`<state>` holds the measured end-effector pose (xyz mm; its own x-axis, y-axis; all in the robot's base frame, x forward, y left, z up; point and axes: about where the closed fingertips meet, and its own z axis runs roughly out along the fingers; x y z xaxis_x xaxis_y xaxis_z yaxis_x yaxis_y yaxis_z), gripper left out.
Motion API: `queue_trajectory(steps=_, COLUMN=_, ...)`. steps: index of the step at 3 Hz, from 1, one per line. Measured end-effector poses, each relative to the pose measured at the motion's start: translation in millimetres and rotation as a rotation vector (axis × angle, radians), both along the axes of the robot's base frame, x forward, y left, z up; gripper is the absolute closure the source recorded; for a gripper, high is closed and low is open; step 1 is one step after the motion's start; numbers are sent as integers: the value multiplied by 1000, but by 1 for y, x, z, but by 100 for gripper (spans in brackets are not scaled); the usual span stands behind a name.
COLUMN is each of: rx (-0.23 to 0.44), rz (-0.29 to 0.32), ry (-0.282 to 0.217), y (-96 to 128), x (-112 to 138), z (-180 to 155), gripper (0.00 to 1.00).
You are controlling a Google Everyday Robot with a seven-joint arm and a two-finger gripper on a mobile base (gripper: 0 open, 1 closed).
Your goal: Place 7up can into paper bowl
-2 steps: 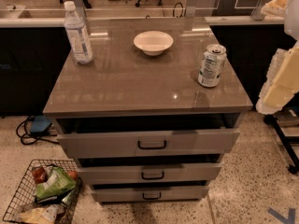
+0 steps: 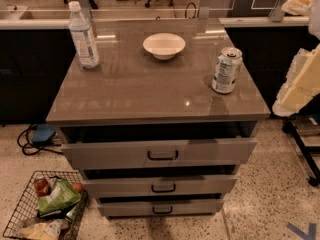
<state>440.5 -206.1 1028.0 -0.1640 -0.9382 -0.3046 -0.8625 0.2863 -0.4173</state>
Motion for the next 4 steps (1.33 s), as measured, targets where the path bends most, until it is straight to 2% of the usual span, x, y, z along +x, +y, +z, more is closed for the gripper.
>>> queue_trajectory(steps=1, rx=162, rz=-14, ry=-100, y=-35, x=32, z=-14, gripper=0)
queue_trajectory(steps=2, rx=334, rz=-23, ry=-207, y=-58, x=68, z=-25, gripper=0)
queue_trajectory(steps=3, rx=502, rz=-15, ry=-254, y=-60, x=97, z=-30, gripper=0)
queue_trajectory(steps=4, rx=608, rz=-52, ry=-230, y=-63, x=115, z=-41, gripper=0)
